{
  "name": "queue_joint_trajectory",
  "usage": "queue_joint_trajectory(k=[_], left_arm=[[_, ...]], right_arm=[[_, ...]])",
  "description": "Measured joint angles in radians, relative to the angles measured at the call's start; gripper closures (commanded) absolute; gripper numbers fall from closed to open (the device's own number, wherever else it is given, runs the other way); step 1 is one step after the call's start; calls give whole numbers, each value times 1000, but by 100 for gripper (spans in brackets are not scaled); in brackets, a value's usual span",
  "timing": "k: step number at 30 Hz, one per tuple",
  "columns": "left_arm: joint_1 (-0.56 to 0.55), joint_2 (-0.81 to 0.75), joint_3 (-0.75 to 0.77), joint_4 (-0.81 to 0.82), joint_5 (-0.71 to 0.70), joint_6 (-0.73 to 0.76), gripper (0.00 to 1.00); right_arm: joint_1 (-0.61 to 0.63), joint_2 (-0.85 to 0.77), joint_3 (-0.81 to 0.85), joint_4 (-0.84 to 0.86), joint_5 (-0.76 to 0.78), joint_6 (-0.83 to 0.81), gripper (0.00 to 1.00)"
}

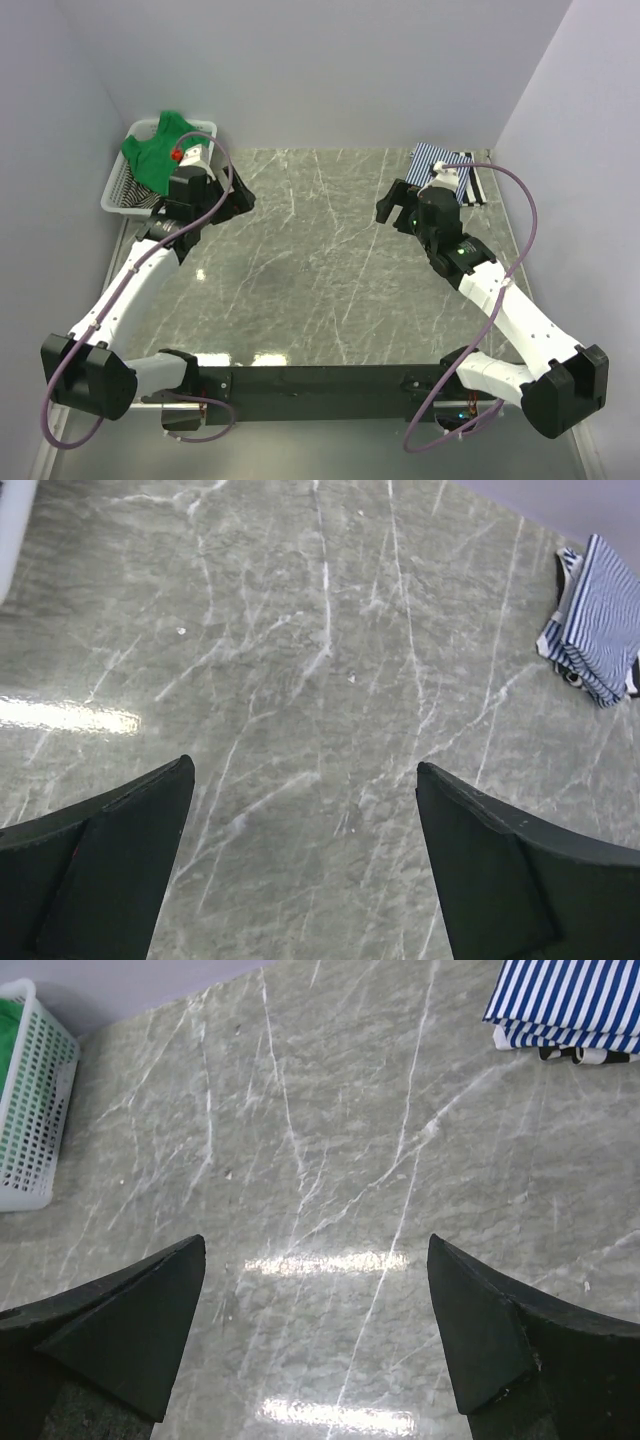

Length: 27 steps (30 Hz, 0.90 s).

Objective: Fold and stack the tank tops
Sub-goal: Grab the tank top from the pile

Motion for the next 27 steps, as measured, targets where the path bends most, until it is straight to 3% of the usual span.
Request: queue_joint_trajectory(k=[4,10,13,14,22,27], left_arm=[[8,53,45,-6,-70,-18,1],[146,318,311,-5,-209,-109,1],[214,458,428,9,-287,-132,5],[232,500,462,16,-302,-135,10],[387,974,823,-10,-299,-130,23],[418,1152,906,-68,-277,-130,27]], right_arm=[[0,4,0,0,-17,0,2],[0,19,0,-2,-71,4,2],[4,19,0,-1,-108,7,2],[6,19,0,-2,-117,8,2],[29,-1,0,-1,-149,8,2],[30,-3,0,-1,-149,8,2]])
